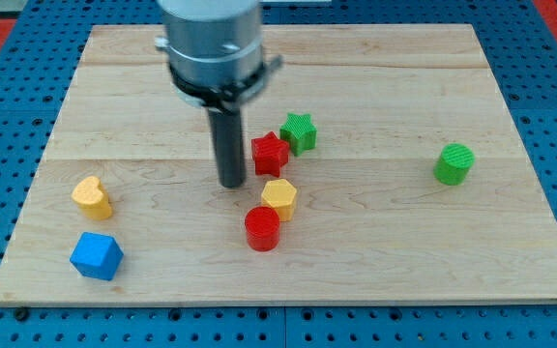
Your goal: Move the green star towards the top right corner of the board
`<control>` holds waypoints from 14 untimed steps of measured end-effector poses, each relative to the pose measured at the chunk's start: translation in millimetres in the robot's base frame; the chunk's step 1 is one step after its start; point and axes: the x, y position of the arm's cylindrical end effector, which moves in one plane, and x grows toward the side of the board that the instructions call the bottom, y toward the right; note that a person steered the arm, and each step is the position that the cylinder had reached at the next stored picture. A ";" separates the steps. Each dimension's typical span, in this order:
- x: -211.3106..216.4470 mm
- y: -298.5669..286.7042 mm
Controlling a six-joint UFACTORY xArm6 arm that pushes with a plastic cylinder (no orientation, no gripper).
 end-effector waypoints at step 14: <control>-54.8 136.5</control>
